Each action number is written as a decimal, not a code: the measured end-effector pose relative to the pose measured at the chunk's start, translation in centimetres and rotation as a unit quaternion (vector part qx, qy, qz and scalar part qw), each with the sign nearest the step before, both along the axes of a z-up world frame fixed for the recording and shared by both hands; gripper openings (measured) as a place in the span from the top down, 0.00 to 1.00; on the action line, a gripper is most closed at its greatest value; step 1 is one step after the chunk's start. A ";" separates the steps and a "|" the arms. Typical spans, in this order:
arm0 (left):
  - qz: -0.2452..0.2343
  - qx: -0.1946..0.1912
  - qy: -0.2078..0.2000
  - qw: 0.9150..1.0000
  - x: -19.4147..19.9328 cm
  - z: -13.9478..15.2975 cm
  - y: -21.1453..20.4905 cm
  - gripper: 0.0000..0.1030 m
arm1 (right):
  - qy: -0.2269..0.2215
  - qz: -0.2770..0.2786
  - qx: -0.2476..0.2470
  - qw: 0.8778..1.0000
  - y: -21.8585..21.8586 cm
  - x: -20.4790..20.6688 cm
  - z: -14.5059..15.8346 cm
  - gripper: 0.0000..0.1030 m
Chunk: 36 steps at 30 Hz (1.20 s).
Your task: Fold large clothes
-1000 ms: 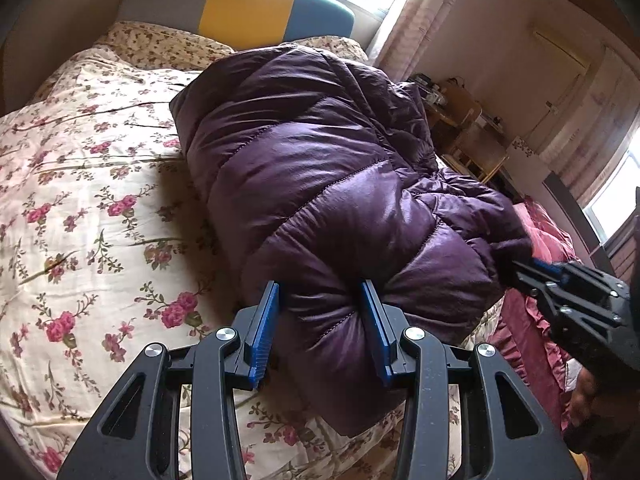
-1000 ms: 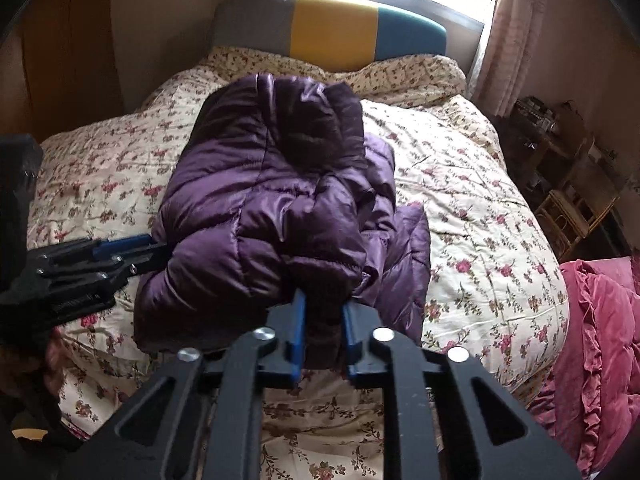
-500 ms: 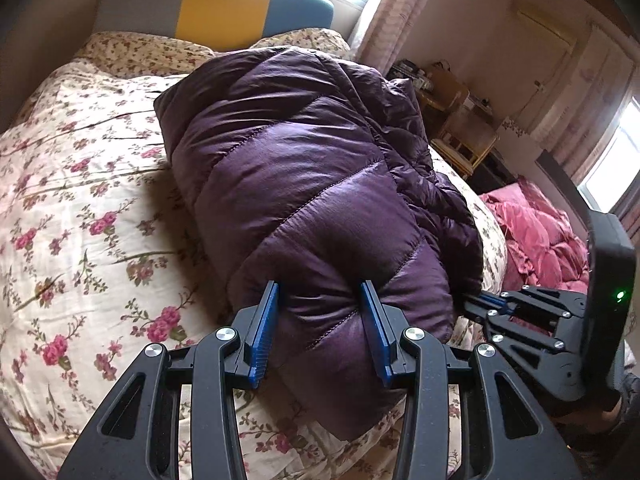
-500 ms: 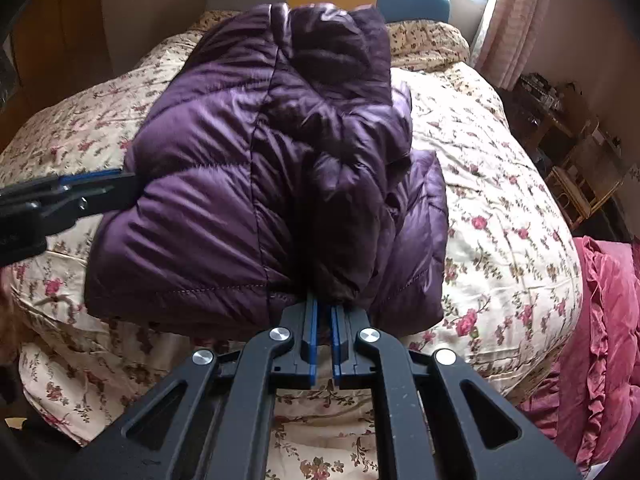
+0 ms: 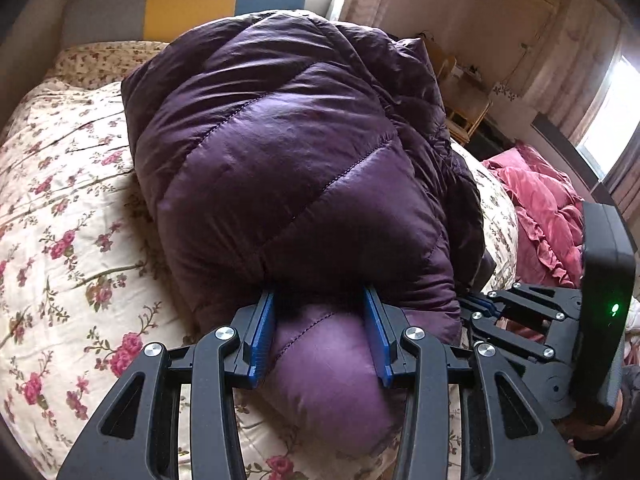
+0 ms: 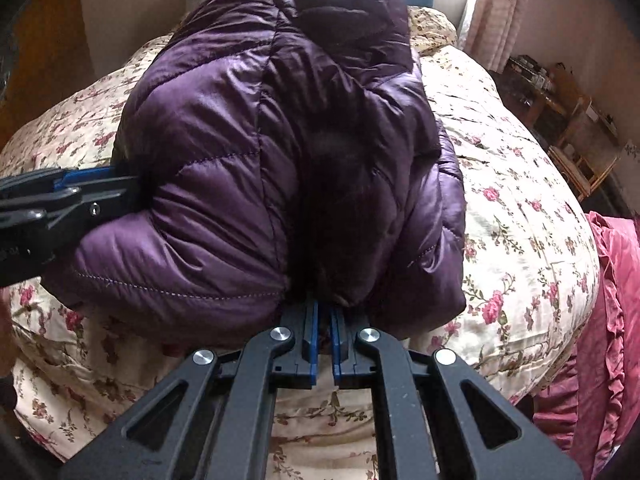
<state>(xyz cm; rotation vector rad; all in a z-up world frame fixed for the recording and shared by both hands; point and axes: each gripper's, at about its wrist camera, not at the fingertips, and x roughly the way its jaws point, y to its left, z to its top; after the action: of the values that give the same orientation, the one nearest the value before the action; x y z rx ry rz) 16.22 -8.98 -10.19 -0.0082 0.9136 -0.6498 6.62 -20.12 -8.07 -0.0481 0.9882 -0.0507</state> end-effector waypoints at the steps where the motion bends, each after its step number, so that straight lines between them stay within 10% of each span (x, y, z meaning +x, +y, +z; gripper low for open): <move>1: 0.001 -0.003 0.001 1.000 0.0 0.1 0.2 0.60 | 0.000 -0.002 -0.001 1.000 0.0 -0.1 0.3 0.94; 12: 0.015 -0.021 -0.003 1.000 -0.5 1.4 1.5 0.60 | -0.032 -0.025 -0.016 0.999 -0.4 -2.0 5.8 0.60; 24: 0.022 -0.034 -0.012 0.999 -0.9 2.7 2.6 0.60 | -0.088 -0.033 -0.016 0.995 1.6 1.3 9.3 0.60; 36: 0.048 -0.052 -0.025 0.997 0.1 4.4 4.7 0.60 | -0.032 -0.058 -0.038 0.997 -0.6 2.7 5.1 0.69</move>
<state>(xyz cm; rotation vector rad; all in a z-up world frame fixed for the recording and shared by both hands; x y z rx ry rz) 16.32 -4.26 -5.79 -0.1288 0.8256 -0.6048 9.36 -20.74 -3.00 -0.0578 0.9237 -0.1952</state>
